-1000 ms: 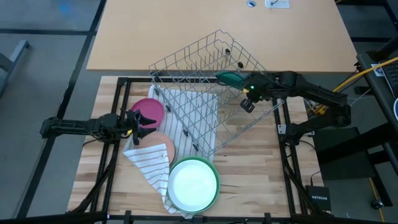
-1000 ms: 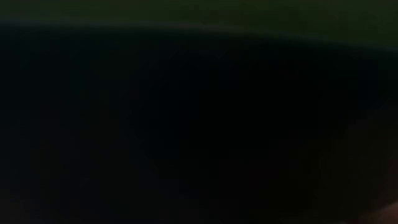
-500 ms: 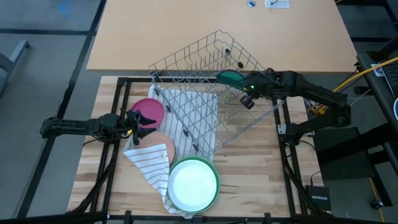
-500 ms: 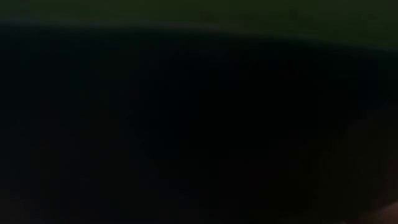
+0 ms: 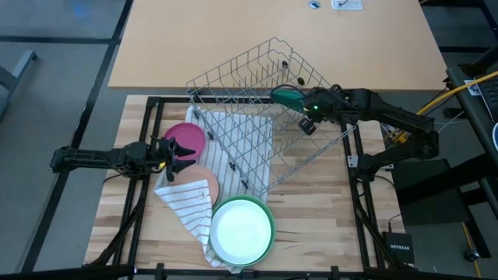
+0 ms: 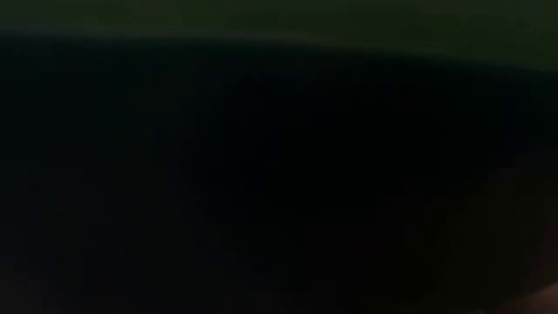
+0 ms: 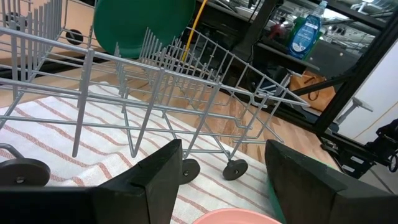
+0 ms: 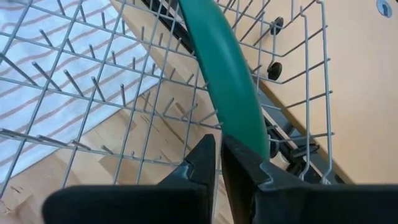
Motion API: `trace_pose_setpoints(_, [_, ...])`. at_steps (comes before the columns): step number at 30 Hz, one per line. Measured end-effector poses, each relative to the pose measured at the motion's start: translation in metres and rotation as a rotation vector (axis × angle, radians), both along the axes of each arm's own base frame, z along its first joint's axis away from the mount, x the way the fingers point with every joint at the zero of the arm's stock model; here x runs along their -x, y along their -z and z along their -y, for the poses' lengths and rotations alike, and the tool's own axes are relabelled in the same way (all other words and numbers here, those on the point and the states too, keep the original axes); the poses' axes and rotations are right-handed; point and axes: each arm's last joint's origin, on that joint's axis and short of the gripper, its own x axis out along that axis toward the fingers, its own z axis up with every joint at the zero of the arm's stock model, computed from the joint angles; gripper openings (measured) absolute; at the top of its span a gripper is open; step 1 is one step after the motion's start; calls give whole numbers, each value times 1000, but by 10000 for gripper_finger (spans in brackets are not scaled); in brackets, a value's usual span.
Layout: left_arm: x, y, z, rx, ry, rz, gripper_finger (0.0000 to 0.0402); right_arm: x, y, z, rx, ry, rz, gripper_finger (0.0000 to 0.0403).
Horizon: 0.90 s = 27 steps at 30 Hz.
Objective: Sort dishes
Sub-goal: Put the top dark green plate in the dish rack
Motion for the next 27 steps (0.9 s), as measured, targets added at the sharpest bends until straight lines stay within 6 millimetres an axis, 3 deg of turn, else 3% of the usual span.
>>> trace_pose_setpoints(6, [0, 0, 0, 0, 0, 0, 219, -4, 4, 2, 17, 15, -29, 89])
trace_pose_setpoints(14, [0, 0, 0, 0, 0, 0, 219, -25, 22, 9, 35, -16, -153, 166])
trace_pose_setpoints(27, [0, 0, 0, 0, 0, 0, 219, -37, 33, 16, 157, 40, -254, 177])
